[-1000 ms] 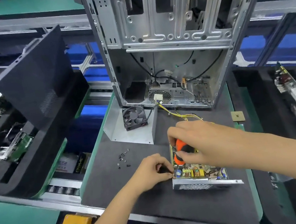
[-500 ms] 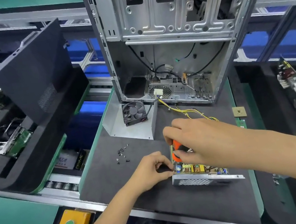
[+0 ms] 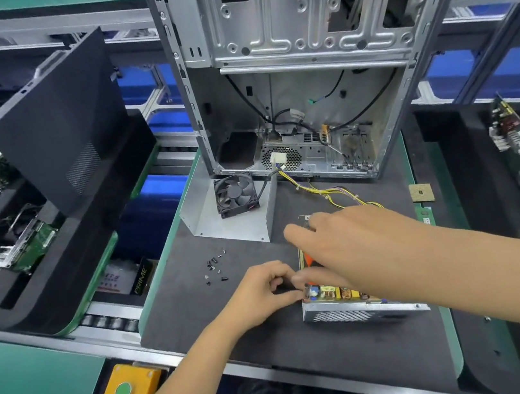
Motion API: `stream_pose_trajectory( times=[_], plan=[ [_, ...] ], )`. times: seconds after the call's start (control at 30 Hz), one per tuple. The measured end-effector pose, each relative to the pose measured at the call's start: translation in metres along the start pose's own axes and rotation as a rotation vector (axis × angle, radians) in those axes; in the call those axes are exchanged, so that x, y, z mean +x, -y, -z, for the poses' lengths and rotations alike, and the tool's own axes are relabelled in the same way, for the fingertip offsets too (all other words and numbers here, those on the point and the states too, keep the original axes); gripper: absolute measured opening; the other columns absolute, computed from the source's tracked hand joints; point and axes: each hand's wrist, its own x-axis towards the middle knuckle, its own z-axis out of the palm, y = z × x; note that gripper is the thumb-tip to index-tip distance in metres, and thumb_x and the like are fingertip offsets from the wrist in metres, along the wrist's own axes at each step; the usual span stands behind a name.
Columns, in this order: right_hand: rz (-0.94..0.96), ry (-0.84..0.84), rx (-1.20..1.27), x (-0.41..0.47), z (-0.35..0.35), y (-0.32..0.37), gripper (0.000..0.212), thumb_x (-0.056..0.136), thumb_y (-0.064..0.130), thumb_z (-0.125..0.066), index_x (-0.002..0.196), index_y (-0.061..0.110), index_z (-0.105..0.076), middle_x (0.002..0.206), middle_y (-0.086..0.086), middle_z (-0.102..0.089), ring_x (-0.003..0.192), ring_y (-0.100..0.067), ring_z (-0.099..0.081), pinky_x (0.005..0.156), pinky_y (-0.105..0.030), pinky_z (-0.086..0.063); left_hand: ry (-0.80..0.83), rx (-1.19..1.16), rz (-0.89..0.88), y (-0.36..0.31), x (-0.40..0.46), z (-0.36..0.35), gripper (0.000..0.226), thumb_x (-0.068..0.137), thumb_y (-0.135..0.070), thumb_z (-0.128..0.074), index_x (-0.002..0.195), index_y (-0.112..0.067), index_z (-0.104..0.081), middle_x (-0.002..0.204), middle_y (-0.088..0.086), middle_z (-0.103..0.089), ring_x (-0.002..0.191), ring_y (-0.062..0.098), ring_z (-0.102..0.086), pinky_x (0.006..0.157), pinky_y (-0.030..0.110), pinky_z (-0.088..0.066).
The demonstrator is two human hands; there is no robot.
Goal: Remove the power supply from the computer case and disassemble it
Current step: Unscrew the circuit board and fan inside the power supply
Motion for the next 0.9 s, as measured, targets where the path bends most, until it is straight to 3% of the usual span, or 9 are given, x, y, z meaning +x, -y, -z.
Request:
stream_pose_trajectory(
  times=[0.07,0.23,0.3,0.4,0.43,0.5,0.6,0.7,0.9],
  plan=[
    [-0.001,0.001,-0.078,0.000,0.003,-0.001,0.040,0.098,0.057,-0.023,0.097,0.019,-0.032,0.083,-0.004,-0.053,0.078,-0.028,-0.062,0.042,-0.030,-0.017,0.035,-0.017,0.031,-0.005,0.002,0.006,0.010,0.083,-0.009,-0.074,0.093,-0.007,-0.071,0.086,0.028,-0.062,0.076,0.026,-0.048,0.075,0.050,-0.044],
    [0.099,0.008,0.007,0.001,0.003,-0.006,0.021,0.100,0.039,-0.042,0.112,0.024,-0.036,0.088,0.001,-0.033,0.083,-0.024,-0.053,0.044,-0.030,-0.021,0.199,-0.147,-0.060,-0.029,0.003,0.026,0.031,0.084,-0.010,-0.073,0.083,-0.040,-0.068,0.073,0.009,-0.036,0.068,0.027,-0.027,0.066,0.034,-0.023],
    [0.150,0.037,0.072,0.002,0.000,-0.010,0.026,0.096,0.028,-0.053,0.117,0.029,-0.037,0.089,0.005,-0.028,0.083,-0.018,-0.045,0.046,-0.030,-0.031,0.236,-0.182,-0.088,-0.040,0.003,0.030,0.015,0.079,-0.020,-0.078,0.081,-0.030,-0.068,0.069,0.013,-0.032,0.068,0.035,-0.023,0.064,0.035,-0.020],
    [0.193,0.077,0.112,0.007,0.005,-0.019,0.030,0.090,0.018,-0.057,0.114,0.032,-0.046,0.094,0.008,-0.034,0.089,-0.015,-0.040,0.062,-0.038,-0.046,0.224,-0.207,-0.079,-0.048,0.007,0.029,0.022,0.075,-0.020,-0.081,0.081,-0.004,-0.068,0.068,0.021,-0.050,0.066,0.035,-0.039,0.070,0.031,-0.031],
    [0.217,0.085,0.128,0.009,0.007,-0.020,0.028,0.086,0.013,-0.058,0.106,0.032,-0.051,0.095,0.010,-0.035,0.088,-0.012,-0.034,0.064,-0.038,-0.046,0.212,-0.218,-0.061,-0.050,0.007,0.029,0.008,0.076,-0.010,-0.080,0.079,-0.012,-0.073,0.070,0.014,-0.061,0.068,0.026,-0.052,0.073,0.027,-0.041],
    [0.261,0.126,0.158,0.010,0.010,-0.022,0.026,0.079,0.007,-0.059,0.091,0.030,-0.053,0.096,0.011,-0.036,0.087,-0.010,-0.029,0.068,-0.041,-0.047,0.225,-0.242,-0.072,-0.053,0.007,0.027,0.024,0.076,0.006,-0.075,0.077,-0.018,-0.076,0.074,-0.011,-0.071,0.077,0.003,-0.064,0.075,0.015,-0.047],
    [0.209,0.184,0.252,0.004,0.017,-0.026,0.035,0.082,0.030,-0.068,0.111,0.036,-0.050,0.093,0.008,-0.032,0.086,-0.016,-0.041,0.068,-0.039,-0.045,0.201,-0.265,-0.080,-0.055,0.008,0.022,0.015,0.073,-0.015,-0.081,0.078,-0.003,-0.072,0.072,0.003,-0.058,0.068,0.020,-0.047,0.074,0.029,-0.039],
    [0.010,0.113,0.105,0.000,0.020,-0.022,0.052,0.084,0.070,-0.046,0.108,0.023,-0.043,0.077,0.005,-0.028,0.067,-0.022,-0.046,0.049,-0.030,-0.029,0.190,-0.255,-0.122,-0.059,0.008,0.021,0.012,0.072,-0.026,-0.080,0.074,-0.017,-0.073,0.067,0.013,-0.046,0.070,0.020,-0.035,0.071,0.033,-0.028],
    [-0.097,0.239,0.130,0.006,0.026,-0.012,0.039,0.099,0.044,-0.042,0.104,0.009,-0.057,0.069,-0.002,-0.037,0.079,-0.029,-0.053,0.063,-0.033,-0.040,0.277,-0.243,-0.109,-0.059,0.013,0.021,0.018,0.076,-0.023,-0.078,0.077,-0.008,-0.069,0.071,0.000,-0.047,0.064,0.013,-0.031,0.065,0.034,-0.026]
  ],
)
